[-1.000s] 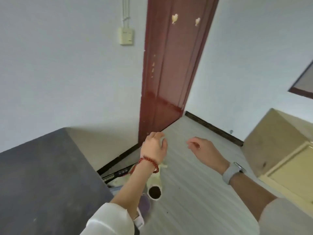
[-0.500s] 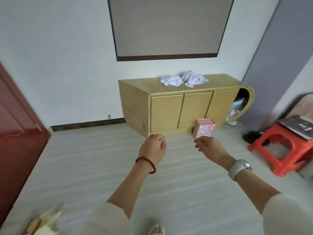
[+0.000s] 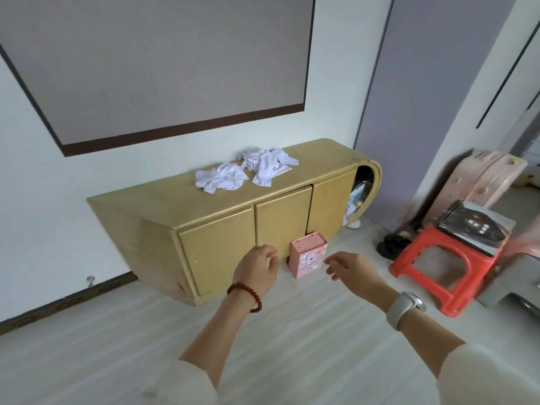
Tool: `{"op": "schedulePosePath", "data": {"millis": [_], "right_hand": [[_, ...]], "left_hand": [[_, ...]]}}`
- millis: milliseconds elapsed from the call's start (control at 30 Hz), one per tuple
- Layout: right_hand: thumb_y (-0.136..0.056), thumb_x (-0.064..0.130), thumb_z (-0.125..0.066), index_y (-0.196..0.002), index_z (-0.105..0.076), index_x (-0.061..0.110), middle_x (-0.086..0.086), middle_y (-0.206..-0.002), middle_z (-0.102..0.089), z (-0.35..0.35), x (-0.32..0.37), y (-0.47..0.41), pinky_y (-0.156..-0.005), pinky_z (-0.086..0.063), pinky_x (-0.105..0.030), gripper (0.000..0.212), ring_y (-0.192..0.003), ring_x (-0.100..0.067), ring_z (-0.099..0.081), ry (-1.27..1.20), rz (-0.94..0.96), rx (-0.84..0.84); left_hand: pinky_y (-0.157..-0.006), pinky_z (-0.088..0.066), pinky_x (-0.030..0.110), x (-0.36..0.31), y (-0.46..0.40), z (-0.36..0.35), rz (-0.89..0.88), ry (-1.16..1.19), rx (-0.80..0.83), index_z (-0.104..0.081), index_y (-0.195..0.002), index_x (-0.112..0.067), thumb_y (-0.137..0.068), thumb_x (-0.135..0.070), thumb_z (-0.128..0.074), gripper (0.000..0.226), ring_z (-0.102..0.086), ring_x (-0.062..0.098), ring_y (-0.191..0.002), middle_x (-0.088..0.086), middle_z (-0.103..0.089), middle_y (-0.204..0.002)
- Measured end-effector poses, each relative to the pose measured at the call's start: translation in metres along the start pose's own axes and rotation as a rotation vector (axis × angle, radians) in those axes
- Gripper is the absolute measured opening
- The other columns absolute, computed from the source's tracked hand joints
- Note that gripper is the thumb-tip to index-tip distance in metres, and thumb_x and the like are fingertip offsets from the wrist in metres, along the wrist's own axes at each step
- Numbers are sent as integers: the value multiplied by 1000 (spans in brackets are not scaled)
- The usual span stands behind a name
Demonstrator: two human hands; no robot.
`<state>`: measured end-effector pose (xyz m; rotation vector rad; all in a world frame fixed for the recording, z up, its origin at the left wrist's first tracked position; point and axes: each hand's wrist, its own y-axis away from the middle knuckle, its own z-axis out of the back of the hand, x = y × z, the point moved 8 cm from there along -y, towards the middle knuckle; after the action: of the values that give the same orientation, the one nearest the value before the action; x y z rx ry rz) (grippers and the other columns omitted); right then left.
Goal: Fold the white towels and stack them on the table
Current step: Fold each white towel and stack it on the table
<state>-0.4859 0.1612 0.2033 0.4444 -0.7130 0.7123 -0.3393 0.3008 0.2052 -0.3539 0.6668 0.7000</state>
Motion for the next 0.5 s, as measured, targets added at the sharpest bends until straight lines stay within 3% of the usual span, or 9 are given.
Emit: {"op": "schedulePosePath", "data": {"millis": [300,433,500], "right_hand": [[-90,4,-42,-80,-59,17,4,-70,-63,27,-49,-260,-64,-47,-23,24,-63,-13,-59,-53,-62,15],[-90,3,-42,-83,-60,14,-2,-73,-64,19,-46,-372,-54,-42,-10,22,-60,-10,-58,-58,-70,82],[-90,4,-42,-85,-60,14,-3,-74,-65,9,-41,-415,-55,-43,-13,21,-61,-13,-58,-68,-74,111]], "left_hand": [[-84,-45,24,36,-246,-79,116,19,61,-59,-114,-15,-93,-21,-47,25,-56,15,-97,1,-59,-114],[-86,-41,24,66,-341,-97,241,44,51,-59,-113,-14,-92,-19,-48,25,-56,18,-100,3,-59,-113],[-86,-40,22,81,-374,-108,278,50,59,-60,-112,-14,-91,-18,-48,24,-56,17,-101,3,-60,-114]]}}
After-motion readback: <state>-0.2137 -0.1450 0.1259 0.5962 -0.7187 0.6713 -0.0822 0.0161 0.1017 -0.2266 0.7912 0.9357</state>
